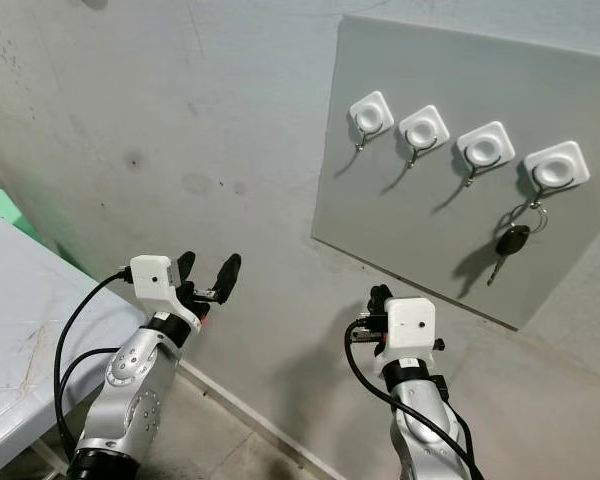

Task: Hang keys on a hook

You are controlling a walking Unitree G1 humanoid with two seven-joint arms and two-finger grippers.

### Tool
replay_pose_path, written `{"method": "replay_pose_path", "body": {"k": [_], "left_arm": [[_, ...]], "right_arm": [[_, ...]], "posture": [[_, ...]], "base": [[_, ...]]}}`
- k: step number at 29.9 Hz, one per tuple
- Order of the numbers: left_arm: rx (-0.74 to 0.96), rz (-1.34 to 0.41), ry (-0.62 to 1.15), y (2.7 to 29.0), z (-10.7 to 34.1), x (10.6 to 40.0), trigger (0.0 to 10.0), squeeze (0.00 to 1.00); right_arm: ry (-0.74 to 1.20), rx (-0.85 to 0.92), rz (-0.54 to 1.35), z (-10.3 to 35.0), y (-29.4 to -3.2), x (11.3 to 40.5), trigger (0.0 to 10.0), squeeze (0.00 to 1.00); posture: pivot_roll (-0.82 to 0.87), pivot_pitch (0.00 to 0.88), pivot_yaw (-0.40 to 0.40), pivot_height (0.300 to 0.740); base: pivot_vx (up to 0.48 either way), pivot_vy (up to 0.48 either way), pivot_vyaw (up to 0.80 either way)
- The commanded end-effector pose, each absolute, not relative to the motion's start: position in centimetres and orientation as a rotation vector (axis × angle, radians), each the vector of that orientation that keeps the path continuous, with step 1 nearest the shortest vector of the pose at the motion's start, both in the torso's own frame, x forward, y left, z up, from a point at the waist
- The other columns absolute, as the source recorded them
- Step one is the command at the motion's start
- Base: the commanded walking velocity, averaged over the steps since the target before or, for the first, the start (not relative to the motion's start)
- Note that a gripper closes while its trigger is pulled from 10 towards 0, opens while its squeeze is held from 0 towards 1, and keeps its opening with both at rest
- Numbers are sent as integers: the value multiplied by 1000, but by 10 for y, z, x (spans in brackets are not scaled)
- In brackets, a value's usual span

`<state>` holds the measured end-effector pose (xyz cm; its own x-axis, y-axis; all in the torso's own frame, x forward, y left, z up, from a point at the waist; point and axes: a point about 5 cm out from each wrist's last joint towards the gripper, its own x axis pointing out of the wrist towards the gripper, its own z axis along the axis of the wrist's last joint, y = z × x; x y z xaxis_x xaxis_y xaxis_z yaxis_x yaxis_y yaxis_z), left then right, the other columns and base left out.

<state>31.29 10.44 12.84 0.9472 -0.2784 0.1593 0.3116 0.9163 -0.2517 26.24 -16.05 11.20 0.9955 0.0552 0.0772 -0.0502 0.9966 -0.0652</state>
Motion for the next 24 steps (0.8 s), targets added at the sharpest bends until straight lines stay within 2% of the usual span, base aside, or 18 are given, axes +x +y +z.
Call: {"method": "replay_pose_path", "body": {"k": [1, 6, 24], "left_arm": [[-277, -307, -131, 103, 133, 311, 10000, 0], [-294, -304, -123, 104, 133, 310, 10000, 0], [-322, -308, -93, 101, 130, 307, 10000, 0]], "right_arm": [[-111, -63, 54, 120, -162, 262, 10000, 0], [-120, -54, 60, 122, -159, 262, 10000, 0], [-151, -35, 75, 127, -157, 262, 10000, 0]], "posture": [[-61, 0, -21, 740], [-61, 0, -20, 740], [-63, 0, -24, 740]], "base": [[0, 0, -669], [0, 0, -668], [0, 19, 0]]}}
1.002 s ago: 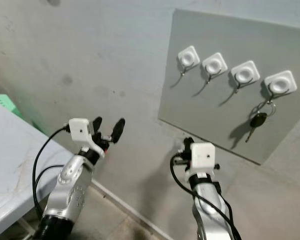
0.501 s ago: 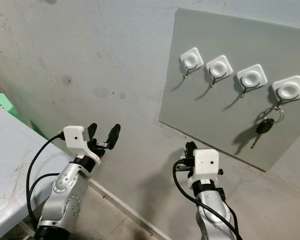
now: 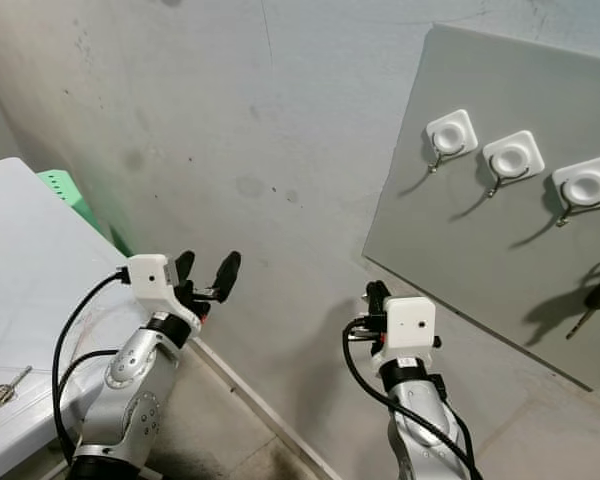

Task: Hang keys on a hook

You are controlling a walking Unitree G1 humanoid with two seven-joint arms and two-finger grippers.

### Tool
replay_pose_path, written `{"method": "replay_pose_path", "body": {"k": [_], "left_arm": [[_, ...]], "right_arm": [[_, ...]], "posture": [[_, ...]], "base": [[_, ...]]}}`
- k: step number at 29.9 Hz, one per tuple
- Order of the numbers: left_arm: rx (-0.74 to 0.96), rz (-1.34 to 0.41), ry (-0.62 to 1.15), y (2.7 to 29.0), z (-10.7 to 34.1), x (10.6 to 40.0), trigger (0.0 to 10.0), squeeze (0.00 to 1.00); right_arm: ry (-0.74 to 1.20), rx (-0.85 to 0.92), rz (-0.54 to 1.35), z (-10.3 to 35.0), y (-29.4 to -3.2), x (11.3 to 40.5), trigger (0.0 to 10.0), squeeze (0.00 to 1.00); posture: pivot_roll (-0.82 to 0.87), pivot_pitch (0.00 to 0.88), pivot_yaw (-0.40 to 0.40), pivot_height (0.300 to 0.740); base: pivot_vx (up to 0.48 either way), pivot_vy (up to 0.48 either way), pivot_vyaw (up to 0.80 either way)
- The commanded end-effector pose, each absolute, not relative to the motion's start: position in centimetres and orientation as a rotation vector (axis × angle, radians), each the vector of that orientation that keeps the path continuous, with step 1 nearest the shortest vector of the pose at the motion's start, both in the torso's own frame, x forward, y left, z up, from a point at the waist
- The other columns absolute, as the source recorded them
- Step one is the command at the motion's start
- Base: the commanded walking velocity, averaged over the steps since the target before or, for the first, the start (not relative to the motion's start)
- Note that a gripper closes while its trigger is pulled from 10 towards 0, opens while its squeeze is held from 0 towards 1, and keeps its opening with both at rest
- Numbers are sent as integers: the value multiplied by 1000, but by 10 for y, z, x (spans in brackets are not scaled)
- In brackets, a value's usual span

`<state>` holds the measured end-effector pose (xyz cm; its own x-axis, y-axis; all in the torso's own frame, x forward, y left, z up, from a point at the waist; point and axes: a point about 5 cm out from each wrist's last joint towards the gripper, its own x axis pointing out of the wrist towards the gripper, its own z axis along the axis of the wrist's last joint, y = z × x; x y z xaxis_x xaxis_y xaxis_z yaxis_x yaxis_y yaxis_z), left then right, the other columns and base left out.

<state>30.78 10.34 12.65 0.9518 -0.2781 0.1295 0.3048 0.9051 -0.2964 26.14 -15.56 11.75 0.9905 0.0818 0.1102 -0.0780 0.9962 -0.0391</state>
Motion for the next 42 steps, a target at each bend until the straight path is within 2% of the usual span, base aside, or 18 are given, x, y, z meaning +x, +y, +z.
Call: {"method": "replay_pose_path", "body": {"k": [1, 10, 42], "left_arm": [[-322, -310, -92, 101, 130, 307, 10000, 0], [-334, -314, -84, 99, 130, 307, 10000, 0], [-319, -282, -65, 101, 128, 308, 10000, 0]], "right_arm": [[-150, -34, 75, 126, -158, 262, 10000, 0], [-137, -25, 76, 125, -158, 263, 10000, 0], [-104, -7, 75, 123, -154, 264, 10000, 0]], "posture": [[-63, 0, -24, 740], [-64, 0, -24, 740], [-57, 0, -28, 740]], "base": [[0, 461, 0], [0, 475, 0], [0, 0, -712]]}}
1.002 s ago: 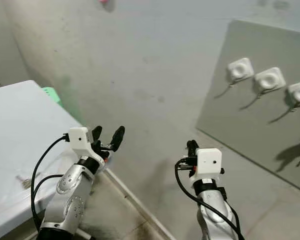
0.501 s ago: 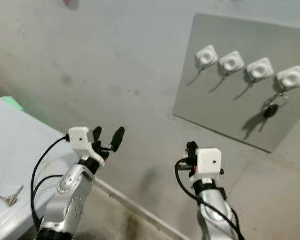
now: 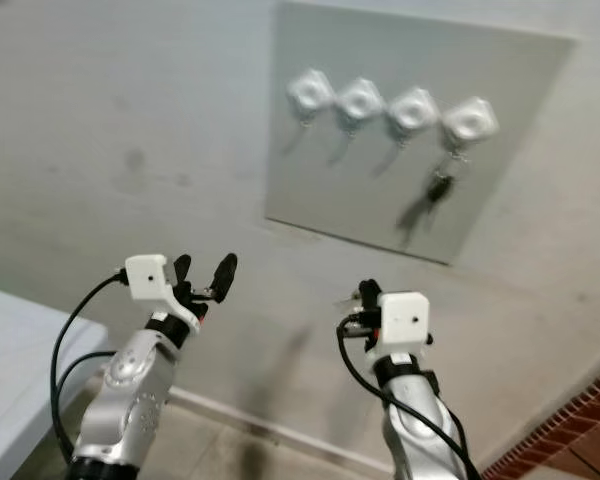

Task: Hang keys on a hook

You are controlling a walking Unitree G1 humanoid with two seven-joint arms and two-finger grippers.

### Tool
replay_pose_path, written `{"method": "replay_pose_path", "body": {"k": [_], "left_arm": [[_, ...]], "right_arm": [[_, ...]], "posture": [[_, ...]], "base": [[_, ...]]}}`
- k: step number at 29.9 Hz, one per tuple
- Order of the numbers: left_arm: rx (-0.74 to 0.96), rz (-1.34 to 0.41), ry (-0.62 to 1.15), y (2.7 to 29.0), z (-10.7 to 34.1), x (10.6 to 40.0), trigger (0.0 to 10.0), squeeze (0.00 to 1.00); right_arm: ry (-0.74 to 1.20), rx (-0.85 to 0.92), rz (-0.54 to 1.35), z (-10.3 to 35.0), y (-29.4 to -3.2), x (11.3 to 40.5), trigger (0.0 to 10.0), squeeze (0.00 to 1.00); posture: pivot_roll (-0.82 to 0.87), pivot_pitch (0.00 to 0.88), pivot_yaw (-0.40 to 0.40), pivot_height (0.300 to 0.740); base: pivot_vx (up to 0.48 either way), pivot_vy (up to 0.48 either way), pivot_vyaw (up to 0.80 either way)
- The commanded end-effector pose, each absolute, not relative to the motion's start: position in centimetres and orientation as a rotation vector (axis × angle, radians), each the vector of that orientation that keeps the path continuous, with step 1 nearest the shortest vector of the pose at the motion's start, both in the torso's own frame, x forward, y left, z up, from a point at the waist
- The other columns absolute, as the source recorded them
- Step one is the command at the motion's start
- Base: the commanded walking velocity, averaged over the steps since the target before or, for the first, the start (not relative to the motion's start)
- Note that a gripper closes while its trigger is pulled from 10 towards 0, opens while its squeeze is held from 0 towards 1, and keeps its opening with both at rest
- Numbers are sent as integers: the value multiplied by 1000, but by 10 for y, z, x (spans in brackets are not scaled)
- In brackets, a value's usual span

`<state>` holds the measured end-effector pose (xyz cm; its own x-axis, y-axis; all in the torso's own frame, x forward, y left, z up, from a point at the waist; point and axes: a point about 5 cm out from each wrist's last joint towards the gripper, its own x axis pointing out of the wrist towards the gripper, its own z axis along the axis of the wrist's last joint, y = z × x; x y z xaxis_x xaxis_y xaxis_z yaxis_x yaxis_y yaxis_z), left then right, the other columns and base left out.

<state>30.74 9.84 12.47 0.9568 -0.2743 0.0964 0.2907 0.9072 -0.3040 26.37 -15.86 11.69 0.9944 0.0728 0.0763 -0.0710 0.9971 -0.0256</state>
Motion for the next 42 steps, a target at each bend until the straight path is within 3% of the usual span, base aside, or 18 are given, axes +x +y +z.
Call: {"method": "replay_pose_path", "body": {"k": [1, 15, 21, 28, 42], "left_arm": [[-316, -282, -64, 101, 128, 308, 10000, 0], [-299, -283, -64, 101, 129, 309, 10000, 0], [-248, -308, -69, 98, 131, 309, 10000, 0], [-137, -436, -131, 84, 144, 308, 10000, 0], [-79, -623, -276, 58, 191, 314, 10000, 0]], "right_arm": [[-104, -5, 74, 123, -154, 264, 10000, 0], [-104, -20, 44, 123, -155, 265, 10000, 0], [-115, -37, 53, 125, -155, 266, 10000, 0], [-167, -22, 186, 136, -148, 268, 10000, 0], [-339, 67, 415, 185, -124, 282, 10000, 0]], "posture": [[-57, 0, -28, 740], [-57, 0, -23, 740], [-59, 0, -20, 740], [-70, 0, -13, 740], [-70, 0, -13, 740]], "base": [[0, 0, -712], [0, 0, -706], [0, 0, 0], [0, 0, 0], [0, 0, 0]]}}
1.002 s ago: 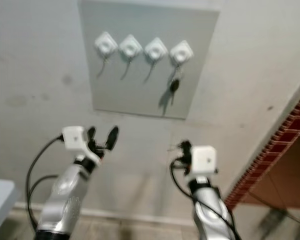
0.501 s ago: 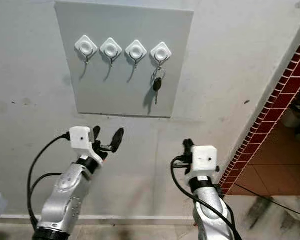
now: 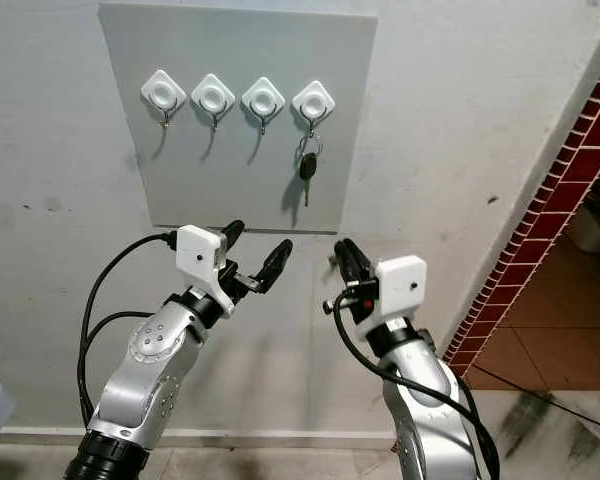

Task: Hang keys on a hook

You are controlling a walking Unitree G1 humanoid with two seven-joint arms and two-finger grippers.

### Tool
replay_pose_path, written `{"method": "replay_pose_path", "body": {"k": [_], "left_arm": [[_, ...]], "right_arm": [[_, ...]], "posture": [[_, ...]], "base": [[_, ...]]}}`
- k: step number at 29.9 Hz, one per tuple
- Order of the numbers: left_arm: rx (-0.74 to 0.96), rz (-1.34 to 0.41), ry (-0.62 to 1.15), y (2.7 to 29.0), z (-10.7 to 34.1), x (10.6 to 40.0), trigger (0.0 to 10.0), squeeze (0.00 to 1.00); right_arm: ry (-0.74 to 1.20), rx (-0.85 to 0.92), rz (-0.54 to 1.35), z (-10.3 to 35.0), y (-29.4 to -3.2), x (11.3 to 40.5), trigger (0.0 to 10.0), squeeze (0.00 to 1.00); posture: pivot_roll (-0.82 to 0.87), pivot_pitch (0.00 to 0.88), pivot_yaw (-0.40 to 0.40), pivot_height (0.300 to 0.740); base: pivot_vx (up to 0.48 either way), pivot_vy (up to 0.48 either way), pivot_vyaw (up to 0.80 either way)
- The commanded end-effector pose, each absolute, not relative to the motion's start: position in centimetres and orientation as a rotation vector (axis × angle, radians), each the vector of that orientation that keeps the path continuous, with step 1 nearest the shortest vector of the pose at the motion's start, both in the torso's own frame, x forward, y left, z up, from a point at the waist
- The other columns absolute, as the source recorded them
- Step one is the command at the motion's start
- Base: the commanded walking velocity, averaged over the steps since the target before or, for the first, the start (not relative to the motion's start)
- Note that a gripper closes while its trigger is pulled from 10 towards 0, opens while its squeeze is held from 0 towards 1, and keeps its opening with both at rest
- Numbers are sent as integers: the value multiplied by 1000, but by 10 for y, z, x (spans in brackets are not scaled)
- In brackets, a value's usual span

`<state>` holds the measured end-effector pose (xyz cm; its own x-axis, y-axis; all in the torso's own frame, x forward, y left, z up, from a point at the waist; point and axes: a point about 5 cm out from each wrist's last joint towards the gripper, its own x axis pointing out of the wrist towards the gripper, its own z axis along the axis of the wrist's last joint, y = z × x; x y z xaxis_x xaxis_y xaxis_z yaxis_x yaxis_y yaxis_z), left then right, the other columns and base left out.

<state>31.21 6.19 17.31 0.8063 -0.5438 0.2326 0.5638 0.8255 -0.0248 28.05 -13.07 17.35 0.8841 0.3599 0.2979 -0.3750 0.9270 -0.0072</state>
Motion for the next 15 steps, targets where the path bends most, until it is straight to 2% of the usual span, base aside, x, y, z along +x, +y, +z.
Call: {"method": "replay_pose_path", "body": {"k": [1, 15], "left_arm": [[-79, -623, -276, 58, 191, 314, 10000, 0], [-84, -625, -323, 68, 209, 321, 10000, 0]], "right_arm": [[-339, 67, 415, 185, -124, 282, 10000, 0], [-447, 87, 445, 217, -114, 308, 10000, 0]], "posture": [[-70, 0, -13, 740], [-60, 0, -15, 740]], "base": [[0, 0, 0], [0, 0, 0]]}}
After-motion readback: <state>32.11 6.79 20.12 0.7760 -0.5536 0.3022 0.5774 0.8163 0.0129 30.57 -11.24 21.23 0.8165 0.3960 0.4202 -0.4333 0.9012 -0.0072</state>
